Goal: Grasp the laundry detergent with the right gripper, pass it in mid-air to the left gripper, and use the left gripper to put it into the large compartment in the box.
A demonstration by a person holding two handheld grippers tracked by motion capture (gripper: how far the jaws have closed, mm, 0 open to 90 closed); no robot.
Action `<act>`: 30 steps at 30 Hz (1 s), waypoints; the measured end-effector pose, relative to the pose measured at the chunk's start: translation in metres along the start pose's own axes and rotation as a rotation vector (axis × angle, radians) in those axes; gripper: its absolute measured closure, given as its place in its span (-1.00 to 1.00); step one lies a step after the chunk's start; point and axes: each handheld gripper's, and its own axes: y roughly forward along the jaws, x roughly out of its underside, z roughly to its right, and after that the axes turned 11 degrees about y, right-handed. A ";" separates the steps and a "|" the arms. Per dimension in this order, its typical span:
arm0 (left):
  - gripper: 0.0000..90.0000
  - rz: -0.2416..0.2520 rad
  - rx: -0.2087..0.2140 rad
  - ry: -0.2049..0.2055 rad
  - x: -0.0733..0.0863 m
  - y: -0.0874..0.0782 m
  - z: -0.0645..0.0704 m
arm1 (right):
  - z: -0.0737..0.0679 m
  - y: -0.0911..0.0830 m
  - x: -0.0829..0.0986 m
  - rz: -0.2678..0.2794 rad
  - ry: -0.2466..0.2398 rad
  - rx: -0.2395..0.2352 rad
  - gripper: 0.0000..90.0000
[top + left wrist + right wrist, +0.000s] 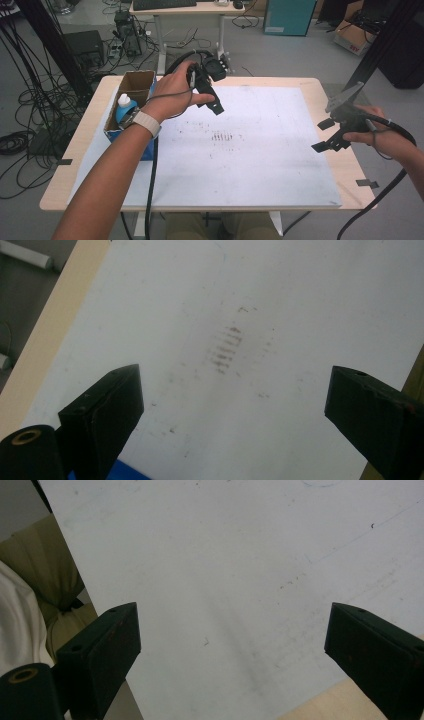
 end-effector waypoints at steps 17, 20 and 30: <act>-0.80 -0.005 -0.013 -0.014 0.002 -0.002 0.001 | 0.000 0.000 0.000 -0.008 -0.002 -0.004 -0.83; -0.80 -0.013 -0.011 -0.014 0.002 -0.001 0.002 | 0.001 0.000 0.000 -0.005 -0.003 -0.004 -0.83; -0.79 -0.010 -0.008 -0.019 0.003 0.000 0.000 | 0.001 0.003 0.001 -0.006 -0.006 -0.008 -0.83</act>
